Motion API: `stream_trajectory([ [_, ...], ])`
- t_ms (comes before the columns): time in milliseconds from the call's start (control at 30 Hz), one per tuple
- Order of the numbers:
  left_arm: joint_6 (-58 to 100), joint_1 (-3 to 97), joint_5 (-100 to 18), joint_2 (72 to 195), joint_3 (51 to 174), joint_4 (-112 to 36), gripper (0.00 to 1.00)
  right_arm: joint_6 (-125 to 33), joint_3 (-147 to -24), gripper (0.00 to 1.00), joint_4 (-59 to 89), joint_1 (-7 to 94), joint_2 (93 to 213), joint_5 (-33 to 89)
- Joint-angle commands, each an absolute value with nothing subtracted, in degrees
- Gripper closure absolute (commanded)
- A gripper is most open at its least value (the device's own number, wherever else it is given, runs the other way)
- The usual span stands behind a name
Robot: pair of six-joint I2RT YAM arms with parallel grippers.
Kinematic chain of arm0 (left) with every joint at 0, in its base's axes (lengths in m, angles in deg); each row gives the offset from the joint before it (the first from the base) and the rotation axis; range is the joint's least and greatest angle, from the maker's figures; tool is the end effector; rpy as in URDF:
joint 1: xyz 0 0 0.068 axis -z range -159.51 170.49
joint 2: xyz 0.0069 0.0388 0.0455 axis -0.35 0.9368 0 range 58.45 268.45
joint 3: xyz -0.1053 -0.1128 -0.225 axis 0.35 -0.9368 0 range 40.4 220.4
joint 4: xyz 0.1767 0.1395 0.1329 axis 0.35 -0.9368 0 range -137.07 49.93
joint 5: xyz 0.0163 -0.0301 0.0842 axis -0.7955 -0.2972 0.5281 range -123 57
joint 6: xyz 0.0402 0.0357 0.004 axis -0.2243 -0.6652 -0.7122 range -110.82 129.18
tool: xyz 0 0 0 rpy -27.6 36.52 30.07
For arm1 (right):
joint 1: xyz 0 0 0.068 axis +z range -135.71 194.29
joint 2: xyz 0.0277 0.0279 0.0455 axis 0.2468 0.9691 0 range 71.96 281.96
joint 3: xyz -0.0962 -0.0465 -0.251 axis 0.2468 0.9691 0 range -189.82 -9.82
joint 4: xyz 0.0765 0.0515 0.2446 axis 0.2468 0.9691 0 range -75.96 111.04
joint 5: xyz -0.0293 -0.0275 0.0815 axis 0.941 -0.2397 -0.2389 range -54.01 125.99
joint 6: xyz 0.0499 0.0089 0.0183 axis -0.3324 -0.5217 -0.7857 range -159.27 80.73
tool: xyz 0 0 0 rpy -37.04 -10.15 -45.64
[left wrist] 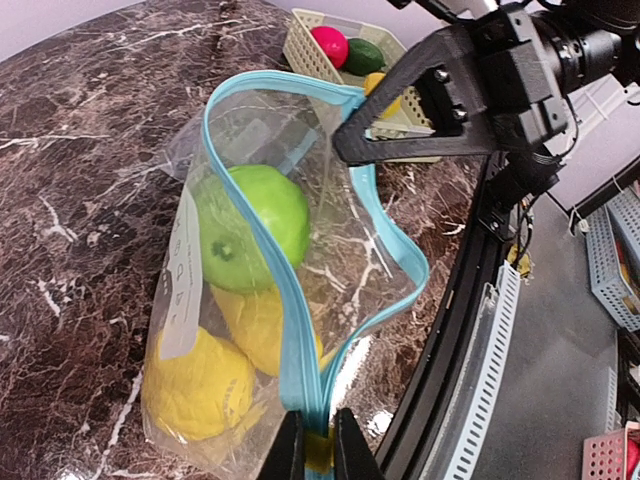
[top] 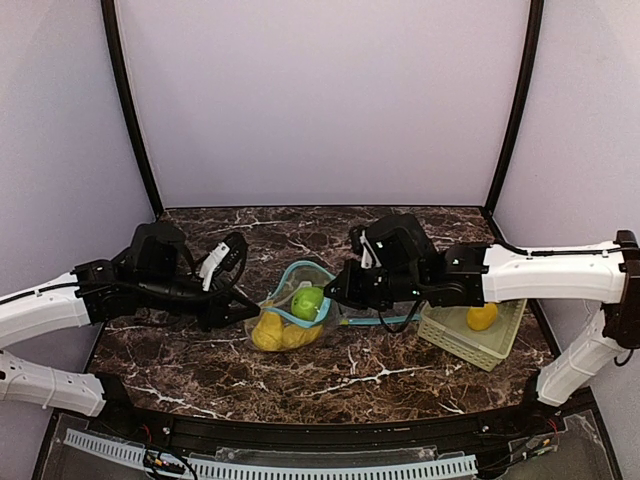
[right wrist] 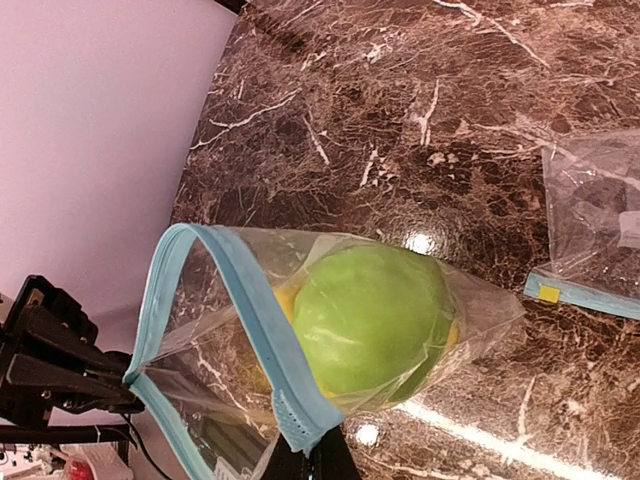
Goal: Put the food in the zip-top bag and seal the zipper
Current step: Adjust the zipper food storage bag at the center of the board.
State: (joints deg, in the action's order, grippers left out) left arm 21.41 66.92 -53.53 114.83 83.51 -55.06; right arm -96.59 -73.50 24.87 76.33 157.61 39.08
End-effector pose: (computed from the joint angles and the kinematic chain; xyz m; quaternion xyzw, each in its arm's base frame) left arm 0.1430 -0.1684 0.2846 0.3358 0.7803 -0.3807 0.3652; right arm 0.1619 0.3008 0.2814 -0.0232 0.8775 0.4011 0.2620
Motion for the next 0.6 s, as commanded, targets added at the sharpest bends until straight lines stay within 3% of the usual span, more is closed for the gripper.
stream_trajectory([
  [0, 17.6, 67.33, -59.85, 117.22, 87.52, -60.7, 0.99, -96.82, -71.31, 1.0, 26.19, 74.93, 157.38, 40.81],
  [233, 10.42, 67.32, -56.41, 121.48, 89.81, -65.8, 0.99, -96.29, -70.07, 1.0, 29.46, 73.55, 158.13, 44.09],
  [300, 8.3, 67.33, -55.16, 122.29, 90.18, -66.72, 0.99, -95.82, -70.12, 0.95, 30.28, 73.47, 157.76, 44.49],
  [567, 6.06, 67.33, -55.03, 121.42, 90.71, -66.68, 0.99, -87.14, -70.78, 0.49, 31.4, 73.48, 151.74, 43.02],
])
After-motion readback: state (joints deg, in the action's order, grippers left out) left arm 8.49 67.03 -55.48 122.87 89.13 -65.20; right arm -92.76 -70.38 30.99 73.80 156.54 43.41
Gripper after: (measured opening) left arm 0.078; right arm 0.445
